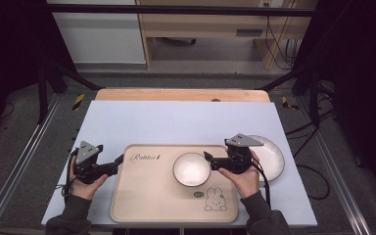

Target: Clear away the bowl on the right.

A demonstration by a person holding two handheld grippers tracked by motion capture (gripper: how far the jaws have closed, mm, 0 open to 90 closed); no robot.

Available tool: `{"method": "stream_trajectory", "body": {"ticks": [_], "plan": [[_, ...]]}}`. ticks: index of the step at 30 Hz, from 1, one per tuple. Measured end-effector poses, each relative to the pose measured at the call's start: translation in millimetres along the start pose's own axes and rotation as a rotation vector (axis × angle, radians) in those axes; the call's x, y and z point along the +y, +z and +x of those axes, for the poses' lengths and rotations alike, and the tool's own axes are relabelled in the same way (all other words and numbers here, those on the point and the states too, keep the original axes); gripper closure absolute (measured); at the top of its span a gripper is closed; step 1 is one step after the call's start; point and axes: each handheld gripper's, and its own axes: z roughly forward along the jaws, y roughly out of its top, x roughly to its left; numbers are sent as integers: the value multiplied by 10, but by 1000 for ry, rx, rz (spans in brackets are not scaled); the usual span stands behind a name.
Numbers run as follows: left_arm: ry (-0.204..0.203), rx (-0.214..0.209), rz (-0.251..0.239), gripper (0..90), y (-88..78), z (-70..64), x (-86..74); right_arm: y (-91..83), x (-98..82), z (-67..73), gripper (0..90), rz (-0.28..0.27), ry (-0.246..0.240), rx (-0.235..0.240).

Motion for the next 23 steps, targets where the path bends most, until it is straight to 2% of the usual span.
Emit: {"method": "stream_trajectory", "body": {"ticks": [6, 13, 23], "plan": [[-3, 2, -3, 151, -3, 10, -3, -88, -3, -60, 91, -45, 3, -20], [-5, 2, 0, 149, 1, 21, -14, -211, -54, -205, 80, -76, 8, -85], [-6, 7, 0, 146, 9, 37, -23, -325, -139, -334, 82, -87, 13, -128]]}}
